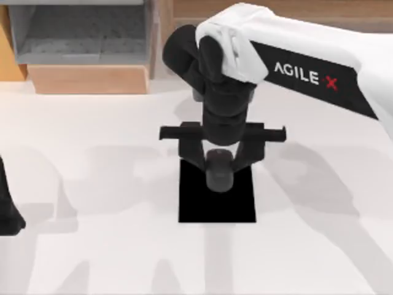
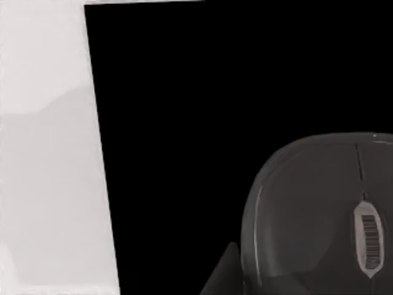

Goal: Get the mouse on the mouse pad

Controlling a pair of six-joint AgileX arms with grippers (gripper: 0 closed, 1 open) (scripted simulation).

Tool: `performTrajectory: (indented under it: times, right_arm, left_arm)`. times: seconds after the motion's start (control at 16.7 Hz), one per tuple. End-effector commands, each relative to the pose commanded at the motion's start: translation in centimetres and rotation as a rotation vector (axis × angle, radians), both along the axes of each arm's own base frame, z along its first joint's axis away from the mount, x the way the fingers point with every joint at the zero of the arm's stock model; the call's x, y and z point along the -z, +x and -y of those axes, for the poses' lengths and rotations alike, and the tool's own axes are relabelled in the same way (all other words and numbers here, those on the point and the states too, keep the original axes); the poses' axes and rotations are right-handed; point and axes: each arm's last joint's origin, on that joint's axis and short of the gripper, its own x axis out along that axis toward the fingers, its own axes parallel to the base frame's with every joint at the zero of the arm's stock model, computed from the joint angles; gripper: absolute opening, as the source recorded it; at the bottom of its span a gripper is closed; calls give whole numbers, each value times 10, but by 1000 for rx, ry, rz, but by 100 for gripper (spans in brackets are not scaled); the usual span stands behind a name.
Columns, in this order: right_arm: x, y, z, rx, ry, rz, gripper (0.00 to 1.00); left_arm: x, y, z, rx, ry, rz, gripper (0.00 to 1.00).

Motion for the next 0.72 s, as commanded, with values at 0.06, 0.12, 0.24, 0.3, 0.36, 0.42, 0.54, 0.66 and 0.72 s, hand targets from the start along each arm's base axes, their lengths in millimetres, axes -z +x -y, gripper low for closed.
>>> performTrajectory:
  times: [0.06,0.12,0.24,0.3,0.36,0.42,0.54,0.66,0.72]
  right_arm:
    - [2,0,0,-1,3,4,0]
    - [3,0,-1,-1,7,8,0]
    - [4,0,-1,-3,15,19,0]
    - [5,0,-2,-3,19,25,0]
    - [6,0,-2,-3,22,29,0]
    - [8,0,-2,-4,22,31,0]
    - [16,-1,-2,-5,14,24,0]
    - [23,-1,-2,-5,4,12,0]
    - [23,-1,-2,-5,4,12,0]
  left_arm:
    - [0,0,0,0,0,0,100]
    - [0,0,0,0,0,0,100]
    - [0,0,0,0,0,0,100]
    - [0,0,0,0,0,0,100]
    - [0,0,0,0,0,0,100]
    - [0,0,0,0,0,0,100]
    - [0,0,0,0,0,0,100]
    - [0,0,0,0,0,0,100]
    - [0,0,0,0,0,0,100]
